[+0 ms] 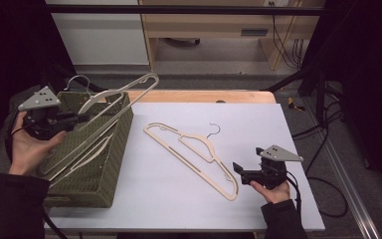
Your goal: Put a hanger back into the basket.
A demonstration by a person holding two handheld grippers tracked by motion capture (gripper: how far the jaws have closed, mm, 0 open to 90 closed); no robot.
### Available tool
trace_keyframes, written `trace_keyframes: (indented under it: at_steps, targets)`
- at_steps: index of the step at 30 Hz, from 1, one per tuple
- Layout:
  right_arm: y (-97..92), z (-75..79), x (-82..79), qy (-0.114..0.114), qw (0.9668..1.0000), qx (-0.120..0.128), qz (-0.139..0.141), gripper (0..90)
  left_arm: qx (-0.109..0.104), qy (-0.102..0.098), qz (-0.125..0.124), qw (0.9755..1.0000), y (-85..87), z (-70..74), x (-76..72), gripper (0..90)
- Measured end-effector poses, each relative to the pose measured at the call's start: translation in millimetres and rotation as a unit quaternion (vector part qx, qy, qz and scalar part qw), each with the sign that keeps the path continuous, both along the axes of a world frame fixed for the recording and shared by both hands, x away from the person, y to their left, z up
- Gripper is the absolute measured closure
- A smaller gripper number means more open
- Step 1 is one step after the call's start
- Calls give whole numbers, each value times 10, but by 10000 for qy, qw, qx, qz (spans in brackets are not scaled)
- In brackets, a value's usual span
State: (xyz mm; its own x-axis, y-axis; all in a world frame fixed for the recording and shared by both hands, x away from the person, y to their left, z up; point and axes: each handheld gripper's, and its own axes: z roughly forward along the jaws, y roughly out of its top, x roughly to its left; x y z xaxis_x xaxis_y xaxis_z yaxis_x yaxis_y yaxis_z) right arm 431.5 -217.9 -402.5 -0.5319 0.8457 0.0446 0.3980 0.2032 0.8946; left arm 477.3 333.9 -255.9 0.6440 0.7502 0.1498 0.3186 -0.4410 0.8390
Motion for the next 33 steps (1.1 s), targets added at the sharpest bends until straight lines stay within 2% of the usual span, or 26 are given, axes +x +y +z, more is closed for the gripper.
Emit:
trace_keyframes:
  at_steps: [2, 7, 8, 9, 13, 14, 17, 21, 25, 31, 33]
  targets:
    - [6, -8, 8, 11, 10000, -29, -6, 41, 28, -28, 43, 10000, 75, -32, 21, 858]
    - [16, -15, 9, 32, 10000, -78, -25, 39, 212, 69, 154, 9996, 226, -106, 36, 858]
    - [15, -15, 9, 37, 10000, -61, -28, 39, 230, 11, 208, 9995, 253, -124, 46, 858]
    - [10, -14, 10, 41, 10000, -73, -17, 39, 247, 90, 203, 9994, 282, -141, 44, 857]
    - [16, -12, 8, 31, 10000, -62, -16, 37, 345, 120, 328, 9988, 406, -210, 71, 858]
    - [18, -12, 8, 33, 10000, -56, -14, 37, 297, 53, 378, 9988, 434, -231, 85, 858]
    - [15, -12, 9, 60, 10000, -50, -1, 37, 275, 184, 460, 9984, 549, -277, 94, 858]
    - [18, -12, 11, 63, 10000, -57, 32, 37, 220, 194, 588, 9978, 672, -350, 94, 858]
    - [18, -13, 11, 74, 9999, -73, 53, 36, 300, 297, 639, 9971, 732, -432, 97, 858]
    - [23, -11, 9, 59, 10000, -54, 35, 37, 587, 422, 816, 9940, 753, -643, 116, 858]
    - [21, -13, 8, 63, 9999, -88, 60, 37, 760, 477, 876, 9921, 761, -734, 131, 857]
